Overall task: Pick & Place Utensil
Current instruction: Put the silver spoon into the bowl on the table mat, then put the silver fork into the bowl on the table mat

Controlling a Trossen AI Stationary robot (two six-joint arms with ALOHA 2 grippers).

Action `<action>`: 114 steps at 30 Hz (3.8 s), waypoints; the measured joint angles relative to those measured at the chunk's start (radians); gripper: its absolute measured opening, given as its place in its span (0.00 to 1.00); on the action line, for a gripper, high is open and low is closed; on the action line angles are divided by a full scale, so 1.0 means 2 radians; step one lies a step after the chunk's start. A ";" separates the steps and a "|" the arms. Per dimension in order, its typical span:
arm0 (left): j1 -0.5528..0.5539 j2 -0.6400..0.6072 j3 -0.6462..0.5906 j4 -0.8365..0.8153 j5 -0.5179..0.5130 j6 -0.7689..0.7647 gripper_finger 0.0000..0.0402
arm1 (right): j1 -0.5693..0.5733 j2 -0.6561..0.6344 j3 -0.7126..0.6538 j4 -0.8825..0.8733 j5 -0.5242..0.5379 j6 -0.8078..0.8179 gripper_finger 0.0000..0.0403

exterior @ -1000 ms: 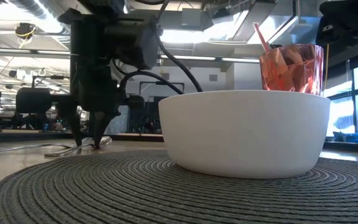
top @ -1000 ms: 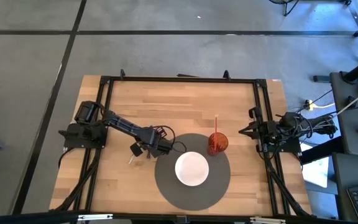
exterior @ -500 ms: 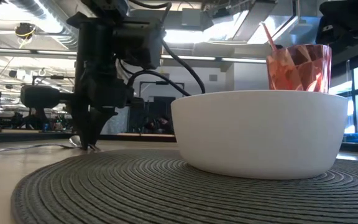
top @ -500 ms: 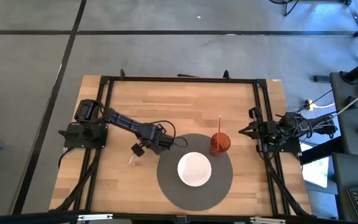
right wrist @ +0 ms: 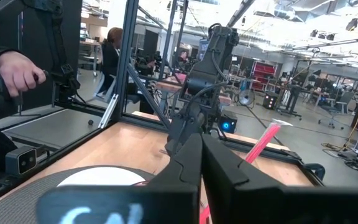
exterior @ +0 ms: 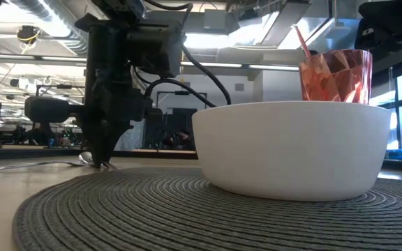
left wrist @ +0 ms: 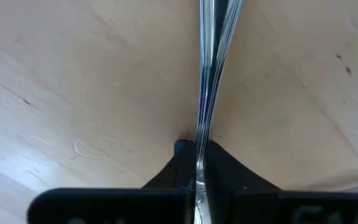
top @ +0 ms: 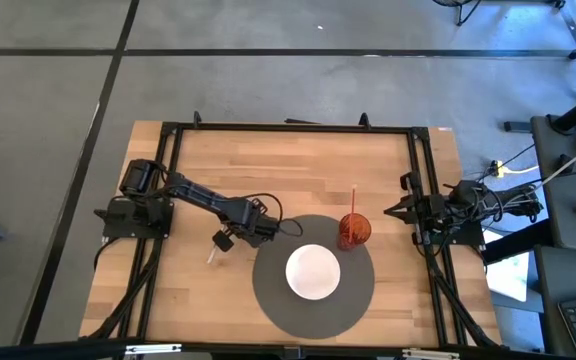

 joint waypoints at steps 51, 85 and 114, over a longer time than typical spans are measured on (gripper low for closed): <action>-0.090 0.058 0.233 0.299 0.093 -0.180 0.01 | 0.000 0.000 0.000 0.000 0.000 0.003 0.03; -0.059 0.170 0.307 0.262 0.159 -0.234 0.04 | 0.000 0.000 0.000 0.000 -0.001 0.006 0.03; -0.064 -0.077 0.299 0.024 -0.004 -0.237 0.09 | 0.000 0.000 0.000 -0.004 -0.026 0.015 0.03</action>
